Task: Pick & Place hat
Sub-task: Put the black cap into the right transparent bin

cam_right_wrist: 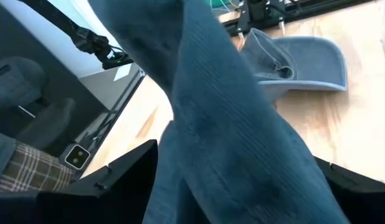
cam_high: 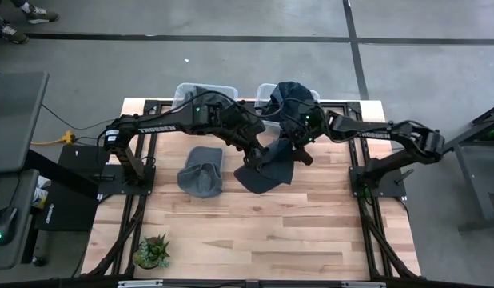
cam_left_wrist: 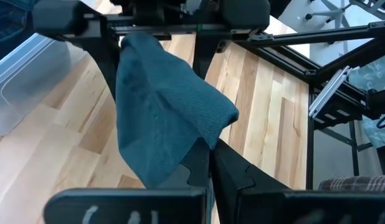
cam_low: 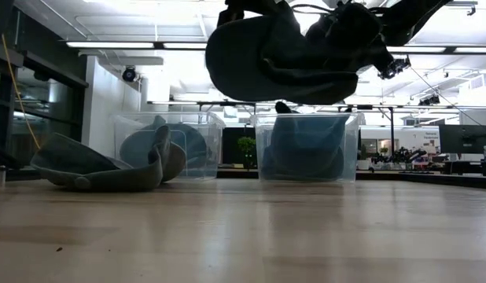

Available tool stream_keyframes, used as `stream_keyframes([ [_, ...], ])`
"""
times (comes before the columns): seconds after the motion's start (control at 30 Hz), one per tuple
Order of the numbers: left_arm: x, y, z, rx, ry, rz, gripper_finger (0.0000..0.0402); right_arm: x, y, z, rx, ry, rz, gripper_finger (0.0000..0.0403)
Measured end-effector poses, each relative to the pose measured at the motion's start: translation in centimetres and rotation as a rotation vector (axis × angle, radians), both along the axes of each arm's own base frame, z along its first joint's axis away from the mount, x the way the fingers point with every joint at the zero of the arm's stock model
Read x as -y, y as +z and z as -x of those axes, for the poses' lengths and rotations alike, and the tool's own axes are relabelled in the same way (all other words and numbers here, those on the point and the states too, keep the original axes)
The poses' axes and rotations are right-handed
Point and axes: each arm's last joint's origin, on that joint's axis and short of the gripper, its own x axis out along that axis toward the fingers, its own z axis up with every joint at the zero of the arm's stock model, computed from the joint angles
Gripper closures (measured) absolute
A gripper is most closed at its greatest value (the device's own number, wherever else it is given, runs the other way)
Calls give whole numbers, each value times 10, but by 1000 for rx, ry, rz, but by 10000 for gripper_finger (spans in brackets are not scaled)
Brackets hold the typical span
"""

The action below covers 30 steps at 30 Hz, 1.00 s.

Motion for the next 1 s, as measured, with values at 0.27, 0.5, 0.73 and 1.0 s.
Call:
stream_keyframes([
  [0.27,0,0,0,1,-7,-8,401,-2,0,-1,-3,-10,10,170],
  [0.5,0,0,0,1,-10,-12,401,-2,0,-1,-10,-16,-4,297],
  [0.73,-1,0,0,1,-4,-11,401,-2,1,-1,-9,-1,-40,396],
  [1.0,-1,0,0,2,-2,-13,390,-3,1,-2,-25,-37,-39,401],
])
